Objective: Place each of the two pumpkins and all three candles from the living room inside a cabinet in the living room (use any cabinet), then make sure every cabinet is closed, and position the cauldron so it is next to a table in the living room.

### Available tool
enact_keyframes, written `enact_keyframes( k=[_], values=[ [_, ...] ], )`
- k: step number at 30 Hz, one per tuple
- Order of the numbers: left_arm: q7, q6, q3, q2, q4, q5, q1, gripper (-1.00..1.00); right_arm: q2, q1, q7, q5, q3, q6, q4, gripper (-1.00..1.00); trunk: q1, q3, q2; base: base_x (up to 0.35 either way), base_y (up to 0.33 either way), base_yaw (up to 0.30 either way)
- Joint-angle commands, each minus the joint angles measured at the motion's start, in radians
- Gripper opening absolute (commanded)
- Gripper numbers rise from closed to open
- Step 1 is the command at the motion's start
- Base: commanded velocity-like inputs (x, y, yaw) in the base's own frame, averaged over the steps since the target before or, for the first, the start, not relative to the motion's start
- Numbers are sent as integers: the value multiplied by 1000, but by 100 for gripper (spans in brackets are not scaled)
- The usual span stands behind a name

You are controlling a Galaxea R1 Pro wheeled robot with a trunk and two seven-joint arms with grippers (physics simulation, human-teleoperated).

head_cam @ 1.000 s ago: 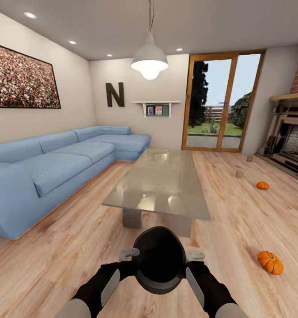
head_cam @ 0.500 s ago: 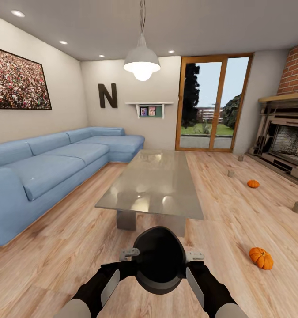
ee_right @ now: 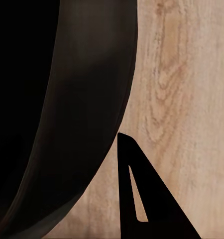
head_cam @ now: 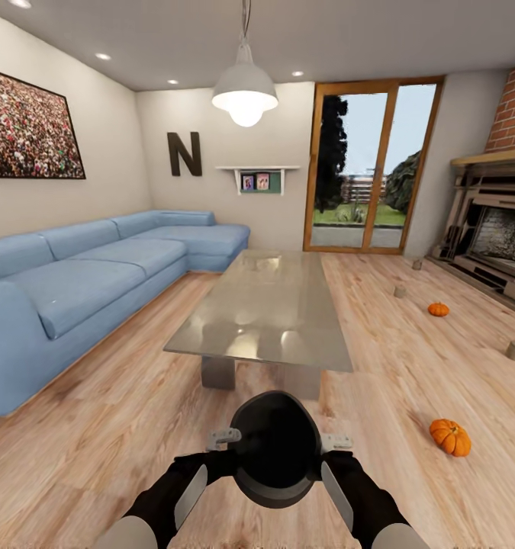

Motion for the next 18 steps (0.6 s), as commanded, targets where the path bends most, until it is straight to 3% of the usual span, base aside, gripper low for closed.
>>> enact_keyframes(
  k=[1, 18],
  values=[
    [1, -6, -9, 1, -11, 10, -1, -100, -4, -1, -8, -15, 7, 4, 0, -100, 0, -5, -1, 0, 0, 0],
    [1, -6, -9, 2, -11, 10, -1, -100, -4, -1, -8, -15, 7, 4, 0, -100, 8, -71, -5, 0, 0, 0]
  ],
)
